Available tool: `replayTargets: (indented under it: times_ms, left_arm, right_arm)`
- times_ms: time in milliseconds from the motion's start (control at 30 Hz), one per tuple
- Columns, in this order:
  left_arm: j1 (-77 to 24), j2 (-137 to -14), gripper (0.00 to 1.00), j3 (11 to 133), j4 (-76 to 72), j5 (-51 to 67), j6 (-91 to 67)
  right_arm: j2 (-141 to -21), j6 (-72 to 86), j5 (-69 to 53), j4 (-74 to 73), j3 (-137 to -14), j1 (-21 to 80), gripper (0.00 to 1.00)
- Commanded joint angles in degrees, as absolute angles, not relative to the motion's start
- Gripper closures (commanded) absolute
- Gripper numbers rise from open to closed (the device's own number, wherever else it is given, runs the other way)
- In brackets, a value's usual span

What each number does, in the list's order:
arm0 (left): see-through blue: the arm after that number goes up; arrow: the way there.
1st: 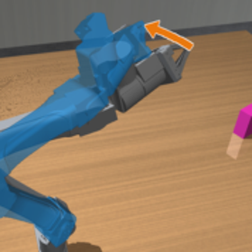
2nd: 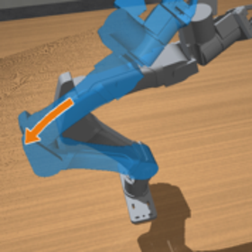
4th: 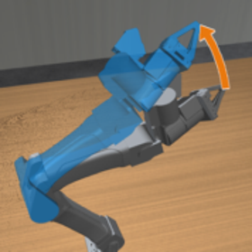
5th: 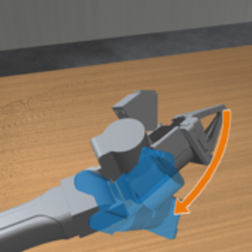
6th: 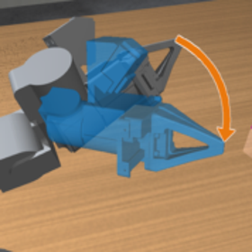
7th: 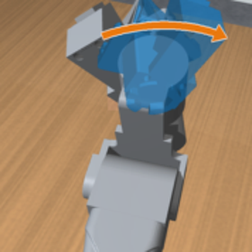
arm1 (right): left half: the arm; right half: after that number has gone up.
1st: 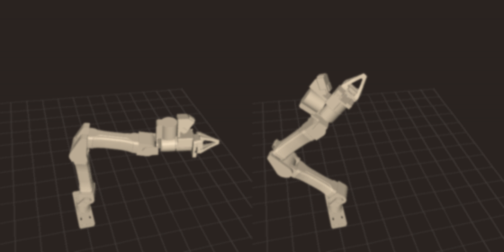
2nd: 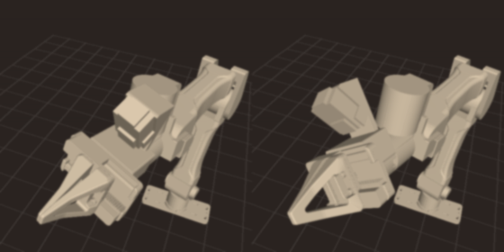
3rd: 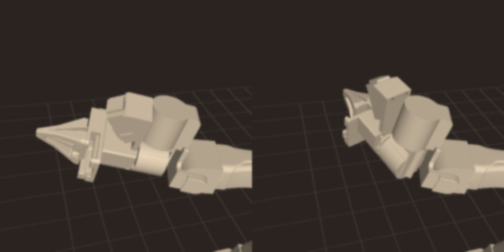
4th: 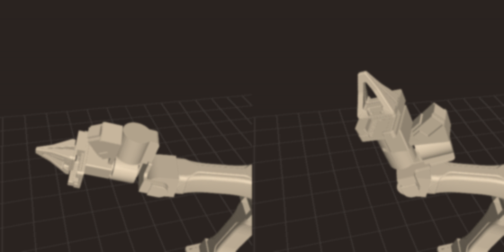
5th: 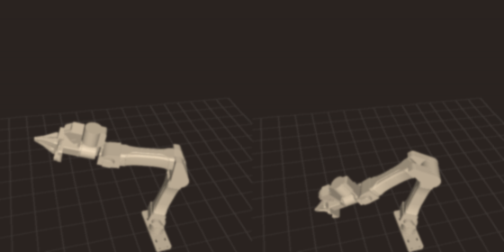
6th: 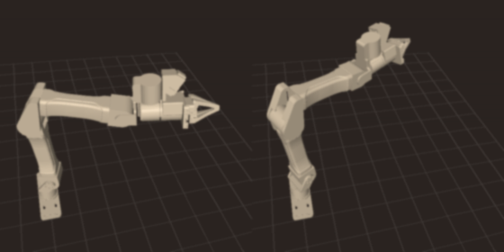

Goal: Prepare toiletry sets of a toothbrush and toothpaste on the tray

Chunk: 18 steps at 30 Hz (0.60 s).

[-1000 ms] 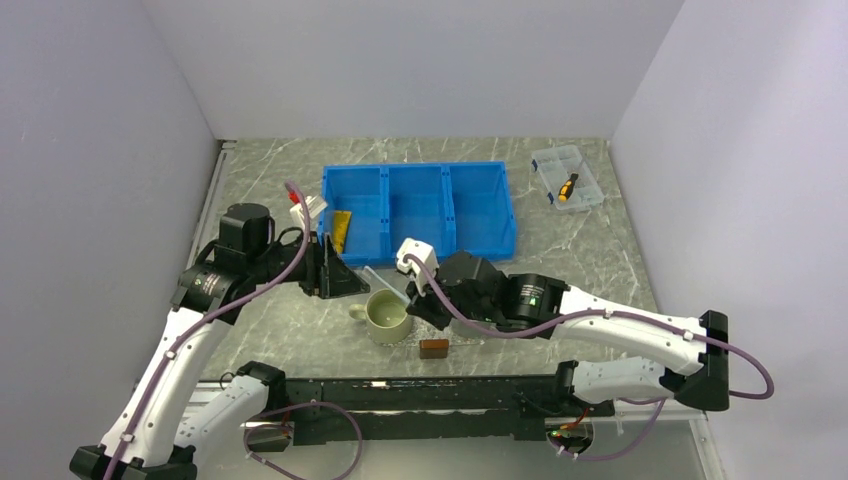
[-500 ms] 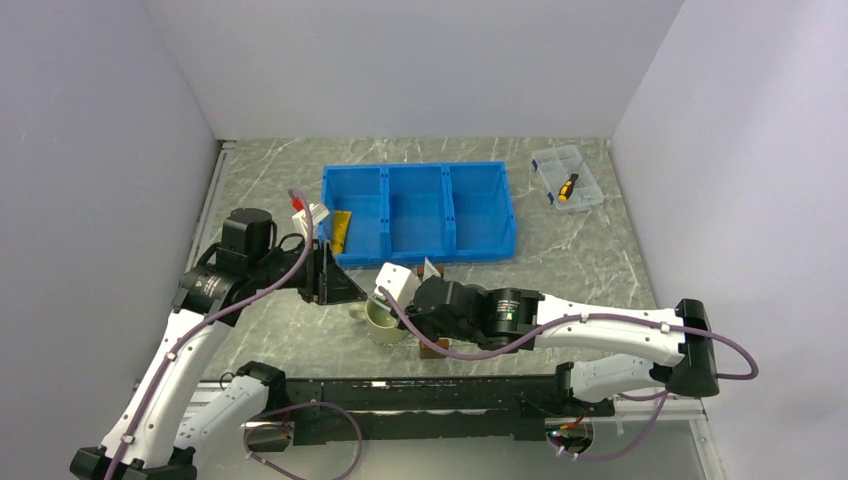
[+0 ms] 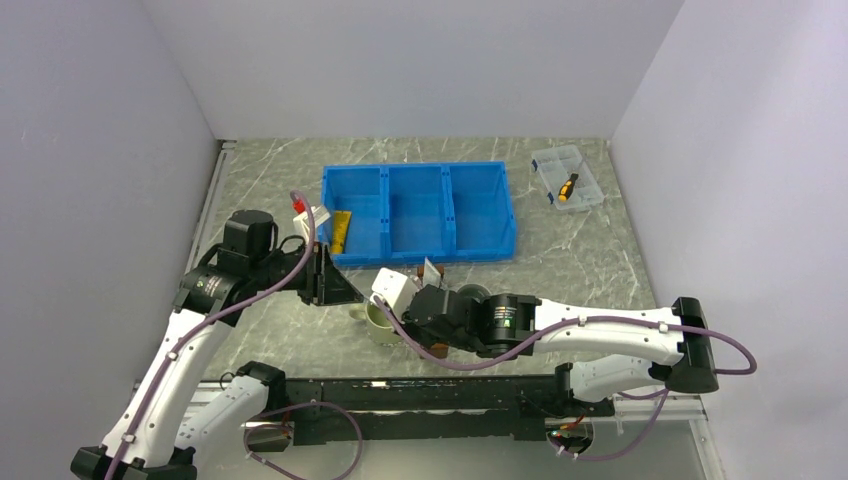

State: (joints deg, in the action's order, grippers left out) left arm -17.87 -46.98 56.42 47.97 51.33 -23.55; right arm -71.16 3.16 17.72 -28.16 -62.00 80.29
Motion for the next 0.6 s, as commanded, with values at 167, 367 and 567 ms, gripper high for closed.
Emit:
replayTargets:
  times_ms: [167, 367, 567]
  left_arm:
    - [-18.0, -46.9, 0.76, 55.6, 46.6, 54.1, -22.2]
    - [-18.0, -47.6, 0.89, 54.6, 44.8, 55.4, -22.7]
    - [-18.0, -47.8, 1.0, 55.0, 44.8, 55.0, -22.4]
  right_arm:
    - [-70.0, 2.1, 20.9, -23.7, -62.8, 82.0, 1.0]
    - [-69.9, 0.9, 21.9, -22.5, -61.9, 83.1, 1.0]
    - [-69.4, 1.1, 22.0, -22.2, -61.0, 83.4, 0.99]
